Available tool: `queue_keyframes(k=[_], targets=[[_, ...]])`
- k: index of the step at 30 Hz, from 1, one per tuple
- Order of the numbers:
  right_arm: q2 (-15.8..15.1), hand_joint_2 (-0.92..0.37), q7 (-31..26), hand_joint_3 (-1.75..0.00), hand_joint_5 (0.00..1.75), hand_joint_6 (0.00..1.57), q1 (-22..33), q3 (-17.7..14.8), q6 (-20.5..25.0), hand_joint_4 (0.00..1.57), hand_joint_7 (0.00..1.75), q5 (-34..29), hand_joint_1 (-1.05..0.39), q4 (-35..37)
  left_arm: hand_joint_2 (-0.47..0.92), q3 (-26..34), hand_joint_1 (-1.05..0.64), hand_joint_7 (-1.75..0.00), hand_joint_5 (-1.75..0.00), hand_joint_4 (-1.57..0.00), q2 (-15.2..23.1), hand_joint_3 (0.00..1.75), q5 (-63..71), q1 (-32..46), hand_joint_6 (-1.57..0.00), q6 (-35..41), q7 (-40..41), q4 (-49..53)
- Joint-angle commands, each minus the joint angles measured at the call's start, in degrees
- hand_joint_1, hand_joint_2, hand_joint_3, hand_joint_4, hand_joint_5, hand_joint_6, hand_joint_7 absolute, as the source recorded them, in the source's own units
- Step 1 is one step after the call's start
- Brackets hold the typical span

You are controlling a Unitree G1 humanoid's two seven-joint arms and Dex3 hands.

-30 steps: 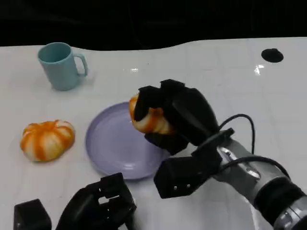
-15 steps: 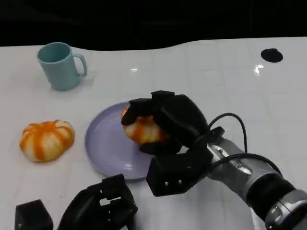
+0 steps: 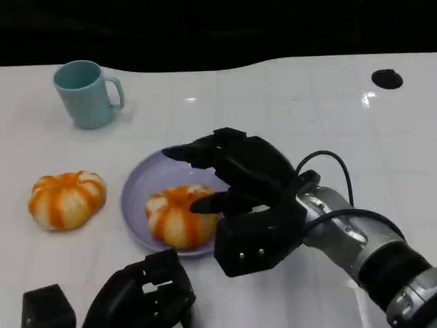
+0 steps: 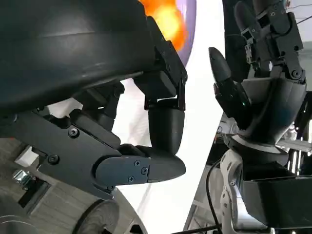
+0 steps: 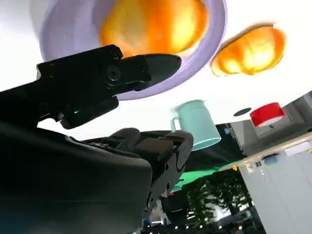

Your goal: Grasp the bread from the table and place it into the plate.

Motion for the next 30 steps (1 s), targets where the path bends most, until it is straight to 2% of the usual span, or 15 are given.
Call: queue_keyframes(k=[1,7,11,15,18,27,30], targets=[[-1.17,-0.92,2.09,-0.16,0.39,0.27,1.01,-0.34,1.02,0.03,0.0,1.21,-0.69,-2.38,0.66,0.45,-0.59,-1.46,-1.75,-0.78,0.44,0.67,-0.02,-0.16,-0.74,-0.04,0.35,-0.06],[-2.69,-0.92,3.86,-0.17,0.41,0.27,3.15,-0.85,1.11,0.02,0.01,2.03,-0.7,-6.36,0.66,0.46,-0.59,-1.47,-1.75,-0.78,0.47,0.67,0.03,-0.07,-0.74,-0.04,0.38,-0.15],[-3.79,-0.92,3.1,-0.16,0.47,0.31,5.36,-1.62,0.61,0.08,0.03,2.8,-0.69,-9.24,0.67,0.46,-0.6,-1.47,-1.75,-0.78,0.6,0.67,0.19,-0.05,-0.73,-0.15,0.42,-0.17],[-3.78,-0.92,1.38,-0.1,0.65,0.46,8.21,-3.5,0.22,0.22,0.09,4.74,-0.58,-11.54,0.67,0.53,-0.6,-1.48,-1.75,-0.78,0.69,0.67,0.03,-0.14,-0.73,-0.46,0.04,0.08],[-4.29,-0.92,1.15,-0.11,0.7,0.54,10.14,-4.58,-0.19,0.32,0.13,5.9,-0.54,-13.49,0.66,0.47,-0.6,-1.48,-1.75,-0.78,0.8,0.67,0.32,-0.11,-0.73,-0.34,0.31,-0.02],[-7.09,-0.92,3.3,-0.06,0.86,0.69,15.49,-6.72,-0.83,0.49,0.23,8.74,-0.51,-18.82,0.67,0.54,-0.6,-1.48,-1.75,-0.78,0.74,0.66,0.21,-0.41,-0.73,-1.04,-0.04,0.8],[-7.63,-0.92,2.46,-0.06,1.01,0.72,17.21,-8.05,-2.51,0.49,0.34,10.56,-0.48,-19.3,0.67,0.51,-0.61,-1.48,-1.75,-0.79,0.66,0.66,0.26,-0.5,-0.73,-1.18,0.08,0.95]])
